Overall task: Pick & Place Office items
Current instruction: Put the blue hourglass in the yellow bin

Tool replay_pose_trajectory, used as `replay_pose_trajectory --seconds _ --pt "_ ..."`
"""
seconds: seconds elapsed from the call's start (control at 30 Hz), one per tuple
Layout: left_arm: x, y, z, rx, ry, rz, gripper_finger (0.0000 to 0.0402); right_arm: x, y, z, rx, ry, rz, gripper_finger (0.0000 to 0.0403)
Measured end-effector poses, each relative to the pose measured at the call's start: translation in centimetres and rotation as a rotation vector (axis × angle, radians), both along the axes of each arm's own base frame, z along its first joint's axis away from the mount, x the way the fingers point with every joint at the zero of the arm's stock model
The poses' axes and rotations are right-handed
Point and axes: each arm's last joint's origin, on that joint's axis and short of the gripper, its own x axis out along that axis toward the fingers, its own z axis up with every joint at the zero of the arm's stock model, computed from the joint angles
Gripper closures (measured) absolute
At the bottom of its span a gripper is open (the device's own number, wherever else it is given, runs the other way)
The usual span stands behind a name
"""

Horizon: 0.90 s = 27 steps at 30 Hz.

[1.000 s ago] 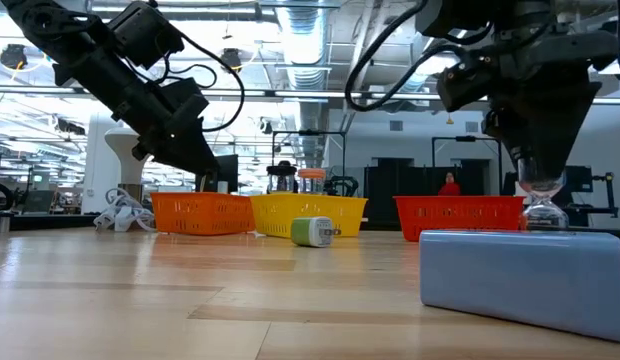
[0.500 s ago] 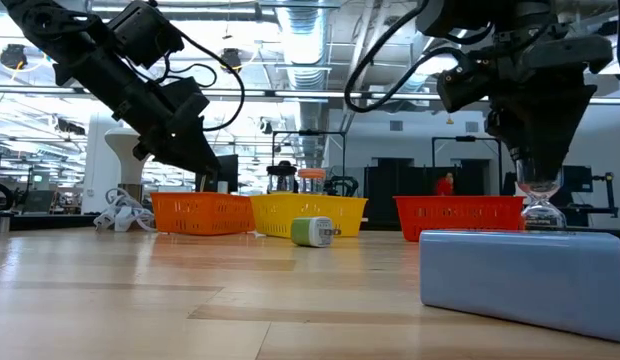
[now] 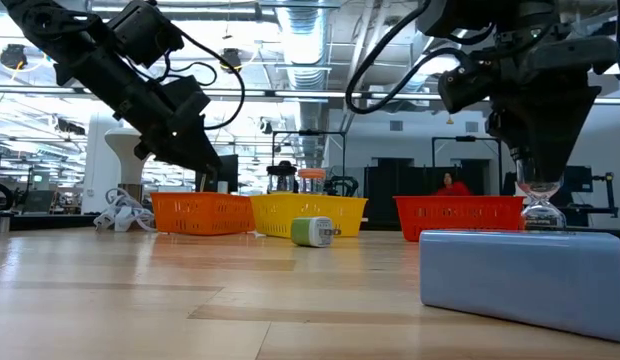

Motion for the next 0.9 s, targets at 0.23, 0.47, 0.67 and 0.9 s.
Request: replay_pose_trajectory --seconds 0.23,0.47,0.67,0.9 --pt "0.04 0.01 0.06 0.002 -0.008 0.000 0.0221 -0.11 -0.05 0.01 -0.003 0.011 -0.002 0.0145" --pt "0.10 0.02 0.15 0.004 -0.019 0.000 0.0221 -0.23 -0.11 0.01 -0.017 0.022 -0.005 0.0183" --pt "0.12 0.02 0.17 0.005 -0.022 0.000 0.0221 -0.21 -0.14 0.02 -0.030 0.018 -0.004 0.0205" --pt "0.16 0.03 0.23 0.006 -0.030 0.000 0.0221 0.05 -0.07 0.01 -0.024 -0.010 0.002 0.0179"
